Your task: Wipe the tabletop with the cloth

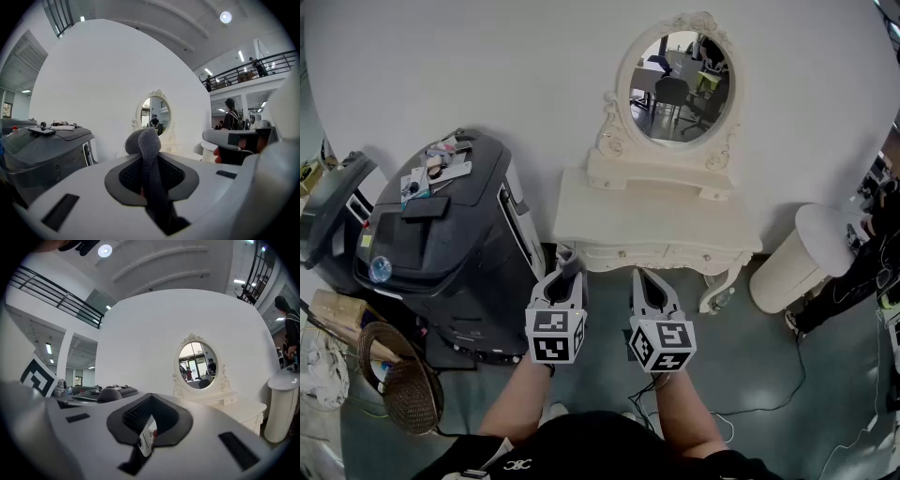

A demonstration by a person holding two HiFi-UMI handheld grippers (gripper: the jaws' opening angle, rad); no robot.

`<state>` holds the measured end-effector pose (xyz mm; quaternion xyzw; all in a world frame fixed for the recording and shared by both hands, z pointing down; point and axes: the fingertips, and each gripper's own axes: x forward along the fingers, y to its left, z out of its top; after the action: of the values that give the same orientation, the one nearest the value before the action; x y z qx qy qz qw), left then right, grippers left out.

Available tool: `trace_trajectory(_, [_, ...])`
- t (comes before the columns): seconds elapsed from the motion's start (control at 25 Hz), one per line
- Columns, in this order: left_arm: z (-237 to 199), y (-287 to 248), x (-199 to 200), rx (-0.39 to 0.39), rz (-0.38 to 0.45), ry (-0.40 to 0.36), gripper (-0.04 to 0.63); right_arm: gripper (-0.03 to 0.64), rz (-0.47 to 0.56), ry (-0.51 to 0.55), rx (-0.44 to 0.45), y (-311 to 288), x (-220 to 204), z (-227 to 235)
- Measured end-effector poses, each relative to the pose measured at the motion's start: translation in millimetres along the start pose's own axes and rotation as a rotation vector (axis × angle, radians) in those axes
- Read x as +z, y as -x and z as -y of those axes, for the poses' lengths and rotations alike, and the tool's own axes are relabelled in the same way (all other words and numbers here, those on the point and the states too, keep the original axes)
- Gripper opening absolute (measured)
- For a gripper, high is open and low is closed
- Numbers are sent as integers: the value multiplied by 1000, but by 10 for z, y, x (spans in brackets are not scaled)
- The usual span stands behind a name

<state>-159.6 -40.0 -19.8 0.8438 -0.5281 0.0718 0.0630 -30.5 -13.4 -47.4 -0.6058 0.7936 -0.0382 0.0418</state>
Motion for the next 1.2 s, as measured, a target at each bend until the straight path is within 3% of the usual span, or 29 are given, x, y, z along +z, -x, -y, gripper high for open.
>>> trace_trajectory(0.64, [-134, 52, -82, 6, -11, 3, 63, 8, 1, -7, -1, -58, -35, -127])
trace_trajectory(1.2, [-613, 72, -205, -53, -16, 37, 63, 8, -32, 29, -59, -250, -190, -529])
